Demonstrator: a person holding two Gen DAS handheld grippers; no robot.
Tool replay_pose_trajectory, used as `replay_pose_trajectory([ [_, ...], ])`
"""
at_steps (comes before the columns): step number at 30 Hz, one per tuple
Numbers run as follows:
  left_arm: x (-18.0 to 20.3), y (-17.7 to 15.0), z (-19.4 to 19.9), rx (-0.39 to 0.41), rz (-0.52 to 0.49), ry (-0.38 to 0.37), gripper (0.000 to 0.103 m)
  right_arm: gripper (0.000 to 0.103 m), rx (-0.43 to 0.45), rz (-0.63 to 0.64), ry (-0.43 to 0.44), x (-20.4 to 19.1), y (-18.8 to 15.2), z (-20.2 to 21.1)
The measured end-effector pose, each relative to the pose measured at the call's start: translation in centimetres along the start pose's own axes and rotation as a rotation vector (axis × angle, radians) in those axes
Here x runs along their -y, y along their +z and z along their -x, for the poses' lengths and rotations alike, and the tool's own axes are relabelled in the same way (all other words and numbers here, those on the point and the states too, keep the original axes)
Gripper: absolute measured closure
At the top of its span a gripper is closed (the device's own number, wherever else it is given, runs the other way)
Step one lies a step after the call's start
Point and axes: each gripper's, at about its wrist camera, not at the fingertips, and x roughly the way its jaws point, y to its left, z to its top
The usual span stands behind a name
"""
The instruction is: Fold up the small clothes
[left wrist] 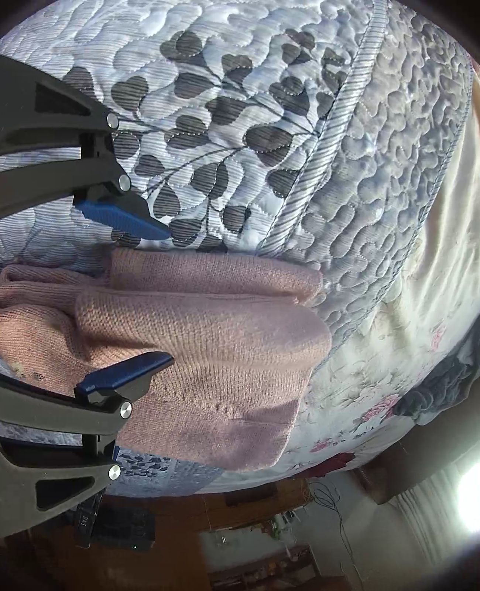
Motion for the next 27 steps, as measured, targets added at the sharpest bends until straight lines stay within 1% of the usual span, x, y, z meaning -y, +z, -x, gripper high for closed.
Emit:
replay_pose_trajectory([
  [3,-0.7,0.6,-1.7,-0.053,0.010,-0.050,0.040,0.034,-0.006,-0.004,0.022,0.2,1.0,-0.7],
  [5,-0.8,0.8,-2.8,-0.085,-0.004,-0.076,0.038,0.034,-0.008,-0.007,0.036,0.2,1.6,-1.4],
  [7,-0.7,1.0,-3.6,-0.102,-0.018,-0.085,0.030,0.033,-0.010,-0.014,0.049,0.4,2.3,-2.1],
  [9,-0.8,1.1,-4.3,-0.111,-0.013,-0.110,0.027,0.031,-0.018,-0.024,0.075,0.7,2.9,-2.9],
  [11,-0.6,1.2,-4.5,-0.120,-0.023,-0.139,0.027,0.026,-0.023,-0.031,0.102,0.8,3.4,-3.7],
  [12,-0.3,1.3,-4.7,-0.128,-0.031,-0.154,0.028,0.023,-0.023,-0.032,0.115,0.9,3.7,-4.0],
  [13,0.0,1.2,-4.9,-0.136,-0.036,-0.169,0.032,0.021,-0.025,-0.033,0.125,0.9,3.9,-4.4],
  [15,0.0,1.1,-5.2,-0.142,-0.039,-0.183,0.036,0.016,-0.028,-0.034,0.152,0.7,4.5,-5.2],
  [17,-0.2,1.0,-5.5,-0.145,-0.026,-0.208,0.042,0.015,-0.042,-0.050,0.190,0.9,5.0,-6.2],
  [19,-0.1,1.1,-5.9,-0.141,-0.015,-0.225,0.049,0.012,-0.050,-0.066,0.220,0.8,5.6,-7.3],
  [20,-0.2,1.0,-5.9,-0.138,-0.015,-0.232,0.050,0.012,-0.052,-0.076,0.230,0.9,5.8,-7.8],
  [21,-0.2,1.0,-5.9,-0.133,-0.013,-0.236,0.053,0.014,-0.048,-0.082,0.241,0.7,6.1,-8.3],
  [22,-0.4,0.9,-5.7,-0.128,-0.012,-0.241,0.056,0.023,-0.041,-0.084,0.247,0.6,6.2,-8.4],
  [23,-0.4,0.8,-5.6,-0.121,-0.014,-0.248,0.057,0.026,-0.033,-0.085,0.256,0.6,6.3,-8.3],
  [25,-0.6,0.4,-4.8,-0.106,-0.015,-0.275,0.061,0.044,-0.014,-0.089,0.291,0.6,6.1,-7.3],
  [26,-1.1,-0.1,-3.9,-0.100,-0.016,-0.295,0.061,0.048,-0.006,-0.086,0.309,0.8,5.9,-6.4],
  [27,-0.9,-0.3,-3.4,-0.093,-0.020,-0.317,0.062,0.057,0.001,-0.085,0.329,0.7,5.8,-5.6],
])
